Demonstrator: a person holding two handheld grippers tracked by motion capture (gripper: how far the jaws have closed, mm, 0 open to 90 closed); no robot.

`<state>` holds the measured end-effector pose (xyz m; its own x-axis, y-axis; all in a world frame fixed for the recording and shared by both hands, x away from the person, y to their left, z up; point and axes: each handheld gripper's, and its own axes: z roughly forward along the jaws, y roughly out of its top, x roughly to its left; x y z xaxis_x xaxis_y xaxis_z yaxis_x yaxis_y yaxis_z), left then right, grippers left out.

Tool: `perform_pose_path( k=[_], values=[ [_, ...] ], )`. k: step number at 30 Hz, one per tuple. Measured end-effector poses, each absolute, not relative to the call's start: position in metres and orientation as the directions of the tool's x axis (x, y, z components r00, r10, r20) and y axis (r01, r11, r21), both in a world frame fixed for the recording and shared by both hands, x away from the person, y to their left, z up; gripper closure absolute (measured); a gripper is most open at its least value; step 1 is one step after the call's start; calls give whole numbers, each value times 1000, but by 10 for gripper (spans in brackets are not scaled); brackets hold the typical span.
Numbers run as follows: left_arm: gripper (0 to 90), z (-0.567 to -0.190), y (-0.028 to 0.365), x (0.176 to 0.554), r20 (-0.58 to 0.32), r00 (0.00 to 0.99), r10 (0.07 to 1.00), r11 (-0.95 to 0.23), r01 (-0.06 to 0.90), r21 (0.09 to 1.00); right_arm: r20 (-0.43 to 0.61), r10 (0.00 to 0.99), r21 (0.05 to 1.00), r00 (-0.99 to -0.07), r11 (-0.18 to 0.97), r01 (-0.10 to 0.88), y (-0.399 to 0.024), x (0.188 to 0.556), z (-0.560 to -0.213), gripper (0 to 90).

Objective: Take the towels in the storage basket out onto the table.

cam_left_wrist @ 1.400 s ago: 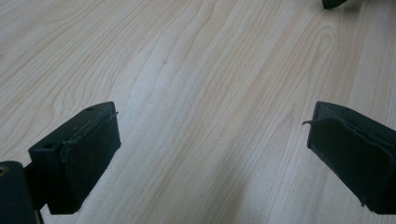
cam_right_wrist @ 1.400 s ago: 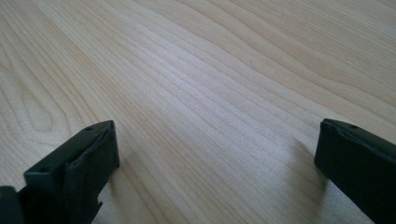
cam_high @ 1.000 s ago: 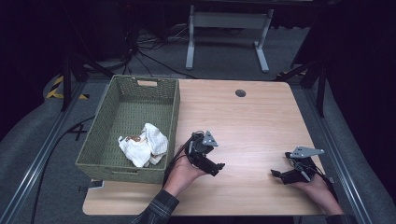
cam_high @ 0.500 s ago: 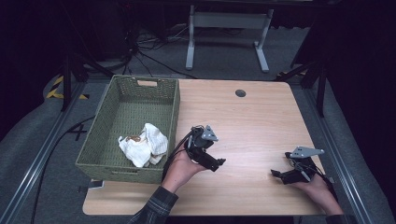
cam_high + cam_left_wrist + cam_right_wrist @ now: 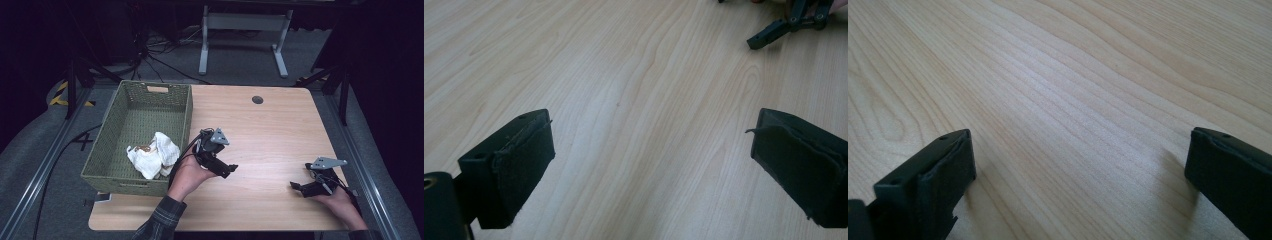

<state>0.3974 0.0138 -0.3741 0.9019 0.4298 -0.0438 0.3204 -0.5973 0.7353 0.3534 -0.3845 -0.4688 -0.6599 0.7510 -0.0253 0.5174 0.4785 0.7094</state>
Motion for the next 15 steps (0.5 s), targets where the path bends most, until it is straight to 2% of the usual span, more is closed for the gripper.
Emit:
perform_pose_path(
  k=[5, 15],
  values=[
    [39, -368, 20, 401, -69, 897, 437, -568, 334, 752, -26, 751, 710, -660, 479, 517, -385, 353, -469, 2],
    [45, -354, 27, 406, -58, 898, 435, -572, 326, 752, -26, 751, 709, -660, 479, 517, -385, 353, -469, 2]
  ],
)
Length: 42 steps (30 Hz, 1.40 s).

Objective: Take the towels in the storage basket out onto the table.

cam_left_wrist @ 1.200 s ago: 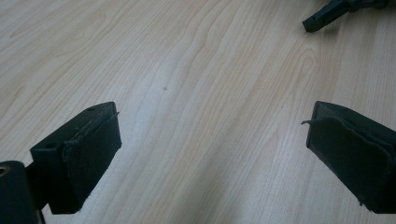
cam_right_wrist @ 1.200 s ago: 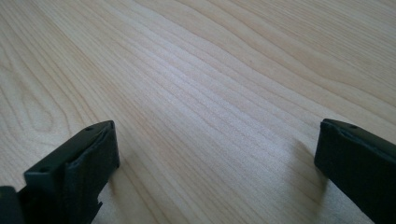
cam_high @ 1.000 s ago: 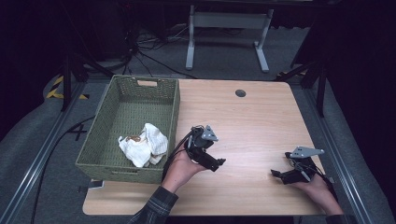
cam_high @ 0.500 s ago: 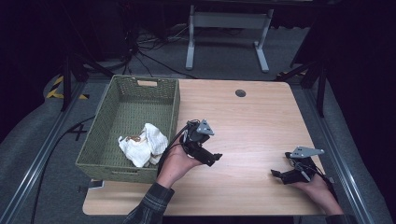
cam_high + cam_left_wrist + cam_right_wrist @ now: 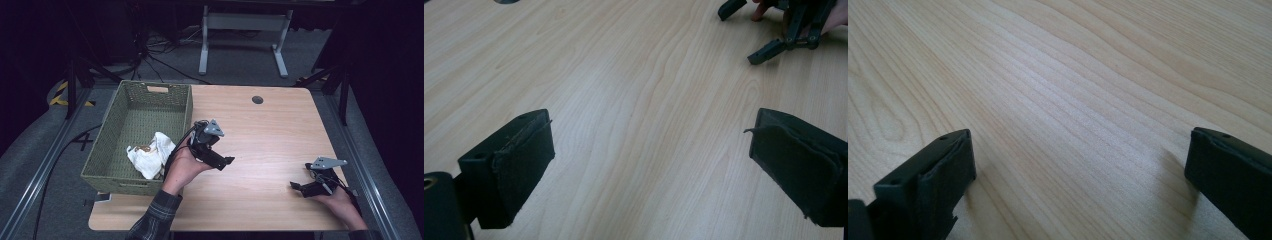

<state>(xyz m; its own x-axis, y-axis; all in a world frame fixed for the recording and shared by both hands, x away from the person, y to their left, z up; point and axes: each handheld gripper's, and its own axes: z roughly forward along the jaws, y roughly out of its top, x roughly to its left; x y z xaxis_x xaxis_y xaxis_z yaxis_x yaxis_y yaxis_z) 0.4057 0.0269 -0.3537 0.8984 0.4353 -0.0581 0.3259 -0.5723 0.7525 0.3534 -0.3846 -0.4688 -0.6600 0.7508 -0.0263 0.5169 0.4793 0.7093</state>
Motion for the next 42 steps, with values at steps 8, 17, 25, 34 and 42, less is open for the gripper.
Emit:
perform_pose_path(
  k=[8, 17, 25, 34, 42],
  values=[
    [47, -346, 36, 409, -58, 895, 442, -565, 328, 757, -26, 751, 710, -660, 479, 517, -385, 353, -469, 2],
    [53, -343, 53, 411, -41, 884, 466, -576, 338, 745, -26, 751, 709, -660, 479, 517, -385, 353, -469, 2],
    [64, -341, 73, 411, -43, 869, 492, -563, 355, 746, -26, 751, 709, -660, 479, 517, -385, 353, -469, 2],
    [65, -341, 92, 412, -36, 845, 534, -555, 383, 738, -27, 751, 709, -660, 479, 517, -385, 353, -469, 3],
    [68, -343, 110, 413, -42, 817, 575, -531, 412, 740, -26, 751, 709, -660, 479, 517, -385, 353, -469, 3]
  ],
)
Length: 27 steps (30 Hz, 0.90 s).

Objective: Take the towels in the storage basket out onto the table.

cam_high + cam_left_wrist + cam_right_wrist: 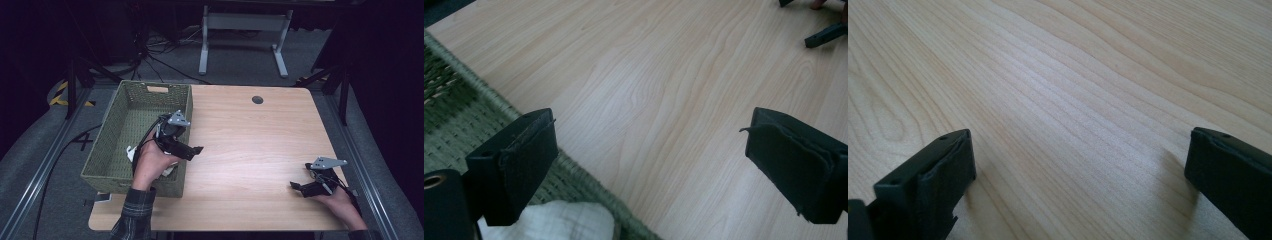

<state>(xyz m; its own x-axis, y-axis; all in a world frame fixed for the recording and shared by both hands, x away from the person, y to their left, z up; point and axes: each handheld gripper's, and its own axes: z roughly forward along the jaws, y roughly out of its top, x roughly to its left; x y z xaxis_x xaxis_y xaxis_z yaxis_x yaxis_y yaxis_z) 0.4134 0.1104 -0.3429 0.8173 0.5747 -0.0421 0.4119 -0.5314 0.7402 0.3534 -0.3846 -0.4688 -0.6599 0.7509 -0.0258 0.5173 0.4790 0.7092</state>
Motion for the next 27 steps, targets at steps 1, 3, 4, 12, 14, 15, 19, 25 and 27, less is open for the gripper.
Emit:
perform_pose_path(
  k=[1, 3, 4, 12, 14, 15, 19, 25, 27],
  values=[
    [68, -343, 114, 414, -42, 812, 581, -526, 415, 742, -26, 751, 709, -660, 479, 517, -385, 353, -469, 3],
    [69, -342, 119, 414, -44, 802, 596, -515, 423, 746, -26, 751, 709, -660, 479, 517, -385, 353, -469, 3],
    [69, -342, 124, 414, -42, 796, 603, -512, 428, 745, -28, 750, 710, -661, 480, 515, -385, 354, -469, 3],
    [69, -341, 148, 414, -28, 757, 653, -497, 456, 738, -26, 751, 709, -660, 479, 517, -385, 353, -469, 3],
    [69, -342, 154, 414, -28, 744, 668, -488, 466, 738, -28, 750, 710, -660, 480, 515, -385, 354, -469, 3],
    [69, -343, 155, 415, -30, 741, 671, -483, 467, 741, -28, 750, 710, -660, 480, 515, -385, 354, -469, 3],
    [73, -346, 166, 416, -33, 720, 693, -475, 491, 730, -25, 751, 709, -660, 479, 517, -385, 353, -469, 3],
    [73, -355, 176, 420, -27, 689, 724, -474, 526, 706, -26, 751, 709, -660, 479, 517, -385, 353, -469, 3],
    [73, -359, 179, 422, -22, 680, 733, -473, 532, 702, -29, 750, 710, -661, 481, 515, -385, 354, -469, 3]
  ],
)
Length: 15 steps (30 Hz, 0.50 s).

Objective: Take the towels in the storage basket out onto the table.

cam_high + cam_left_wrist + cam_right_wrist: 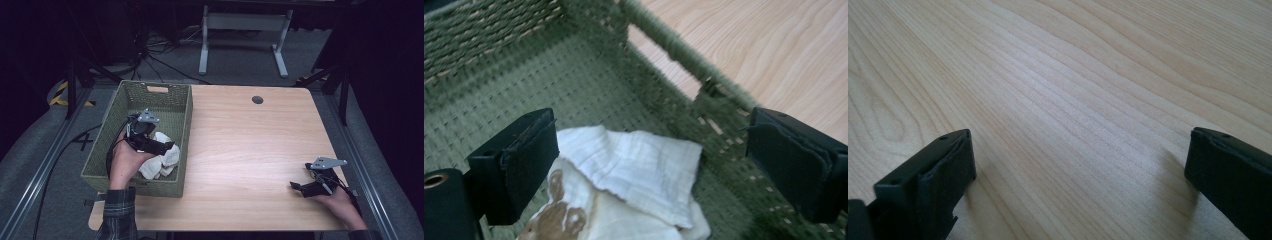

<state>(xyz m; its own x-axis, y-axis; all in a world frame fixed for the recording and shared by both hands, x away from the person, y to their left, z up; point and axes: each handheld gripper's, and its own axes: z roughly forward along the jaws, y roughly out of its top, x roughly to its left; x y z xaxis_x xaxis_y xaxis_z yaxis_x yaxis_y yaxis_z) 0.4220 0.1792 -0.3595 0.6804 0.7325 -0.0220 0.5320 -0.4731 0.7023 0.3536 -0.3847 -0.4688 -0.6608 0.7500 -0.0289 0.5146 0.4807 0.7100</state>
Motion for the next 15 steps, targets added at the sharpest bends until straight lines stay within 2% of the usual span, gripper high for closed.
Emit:
perform_pose_path(
  k=[9, 15],
  values=[
    [73, -371, 192, 427, 0, 661, 751, -487, 553, 676, -26, 751, 709, -660, 479, 517, -385, 353, -469, 3],
    [74, -384, 192, 432, -28, 656, 755, -484, 585, 651, -26, 751, 709, -660, 479, 517, -385, 353, -469, 3]
  ],
)
